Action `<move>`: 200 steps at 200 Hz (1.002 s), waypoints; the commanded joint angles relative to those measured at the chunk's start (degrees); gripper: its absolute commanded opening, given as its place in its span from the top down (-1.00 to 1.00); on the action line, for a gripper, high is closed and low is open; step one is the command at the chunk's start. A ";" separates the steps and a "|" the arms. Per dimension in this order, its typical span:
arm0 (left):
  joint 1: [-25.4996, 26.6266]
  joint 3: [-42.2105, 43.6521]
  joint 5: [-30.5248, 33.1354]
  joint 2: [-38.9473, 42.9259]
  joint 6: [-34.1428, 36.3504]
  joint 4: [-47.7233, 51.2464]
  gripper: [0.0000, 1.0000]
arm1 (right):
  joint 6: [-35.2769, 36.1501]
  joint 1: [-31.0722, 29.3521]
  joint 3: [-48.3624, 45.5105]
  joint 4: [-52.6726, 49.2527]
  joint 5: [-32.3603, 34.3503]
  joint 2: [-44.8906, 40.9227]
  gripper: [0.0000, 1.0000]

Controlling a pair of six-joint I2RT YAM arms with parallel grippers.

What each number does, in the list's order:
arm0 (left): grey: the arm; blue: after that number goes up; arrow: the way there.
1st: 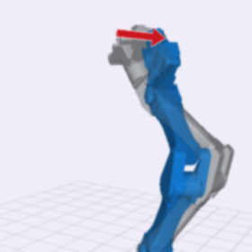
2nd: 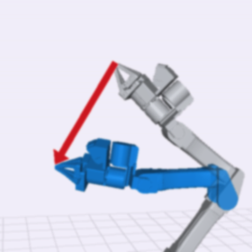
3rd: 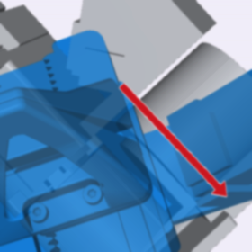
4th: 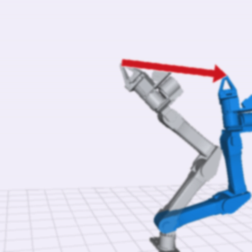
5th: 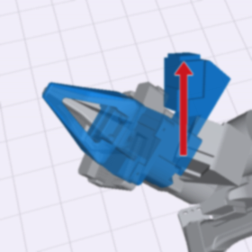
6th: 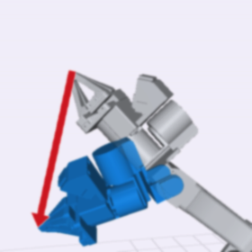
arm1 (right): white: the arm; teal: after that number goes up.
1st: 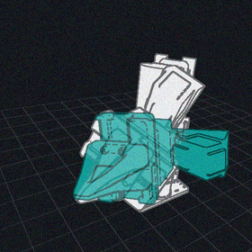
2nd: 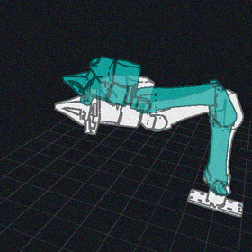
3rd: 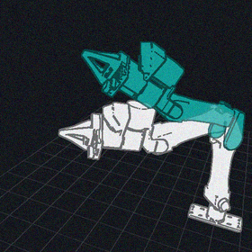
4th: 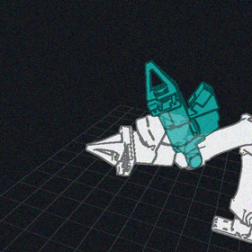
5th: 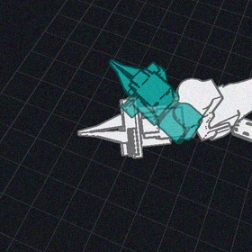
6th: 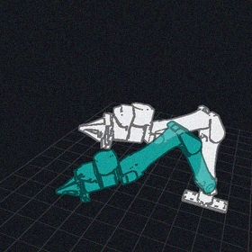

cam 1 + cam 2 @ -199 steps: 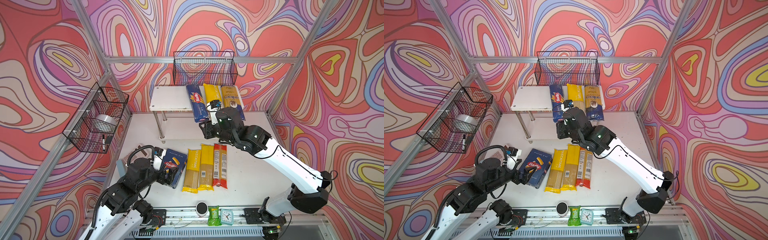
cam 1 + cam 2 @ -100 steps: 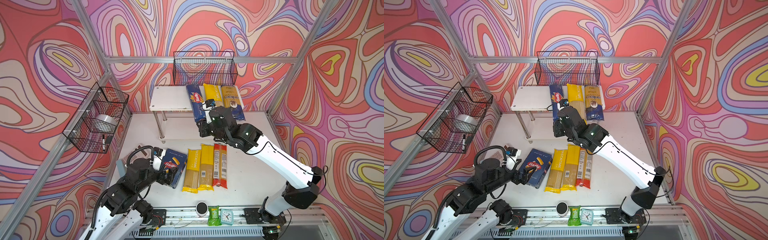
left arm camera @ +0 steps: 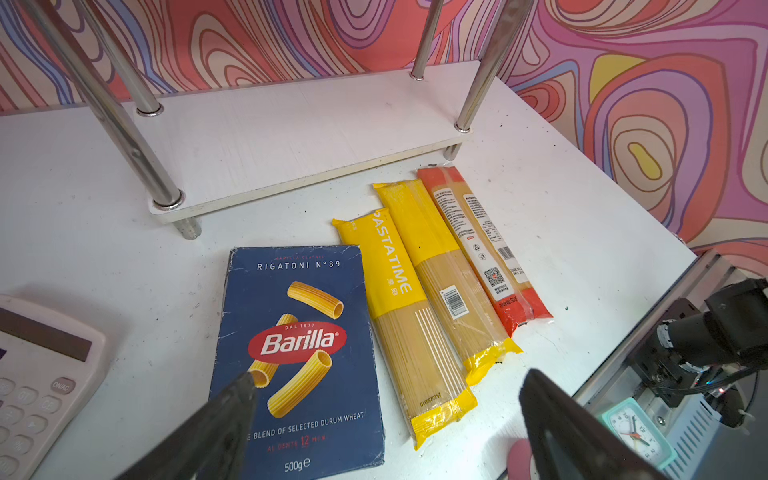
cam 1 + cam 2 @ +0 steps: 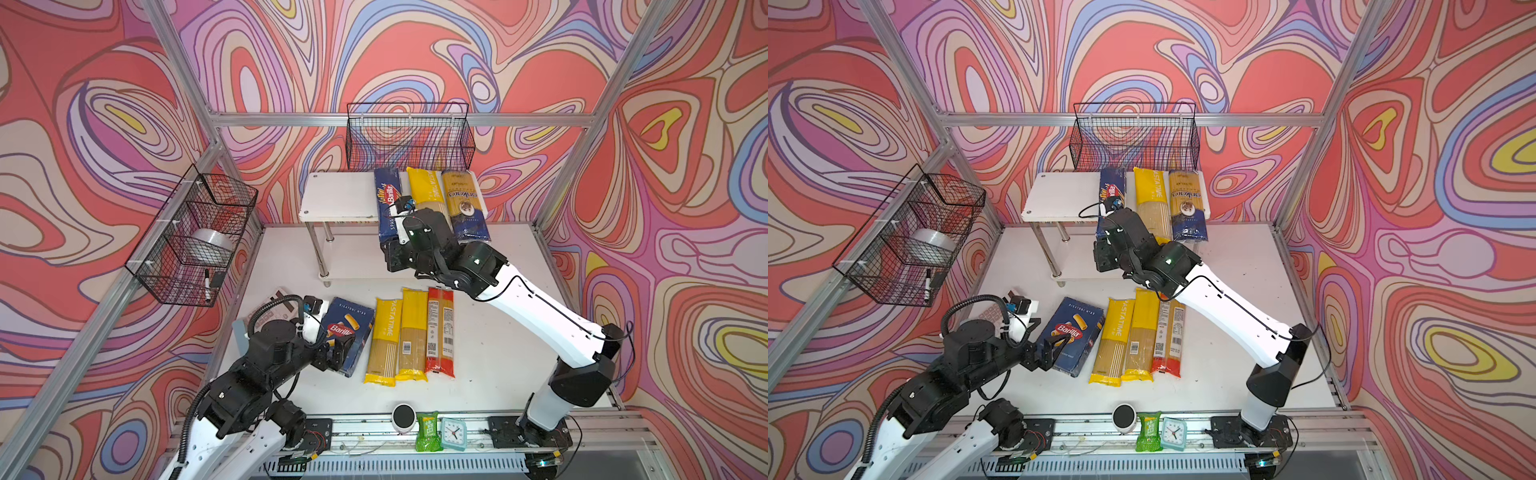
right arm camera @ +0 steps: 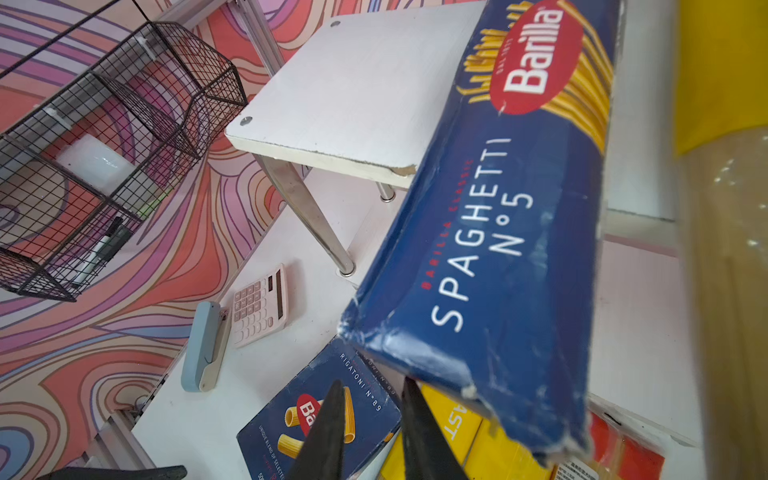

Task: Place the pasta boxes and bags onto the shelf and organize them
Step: 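Push the Barilla box upright against the Pastatime bag with the right gripper, then withdraw the right gripper and move it over the red-and-yellow spaghetti bag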

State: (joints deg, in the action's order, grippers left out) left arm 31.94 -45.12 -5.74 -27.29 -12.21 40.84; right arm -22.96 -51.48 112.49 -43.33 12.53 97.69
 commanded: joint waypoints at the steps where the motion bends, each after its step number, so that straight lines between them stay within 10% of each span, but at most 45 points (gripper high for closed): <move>1: 0.14 -0.16 0.39 0.54 -0.10 0.65 -1.00 | 1.08 0.39 1.90 1.24 1.49 2.05 0.50; 107: 0.13 -2.82 -2.50 0.28 -1.23 5.41 -1.00 | -0.19 -1.86 -5.36 -6.26 -3.45 -8.69 0.13; 200: 0.14 1.79 0.18 1.34 -10.34 1.13 -1.00 | -15.52 -11.91 -29.28 -15.15 13.41 -27.08 -0.10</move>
State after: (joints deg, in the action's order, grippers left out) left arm 31.94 -45.91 -7.29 -25.78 -17.65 43.64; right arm -30.72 -62.78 91.11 -56.66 21.19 75.35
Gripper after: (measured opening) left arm 0.999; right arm 0.541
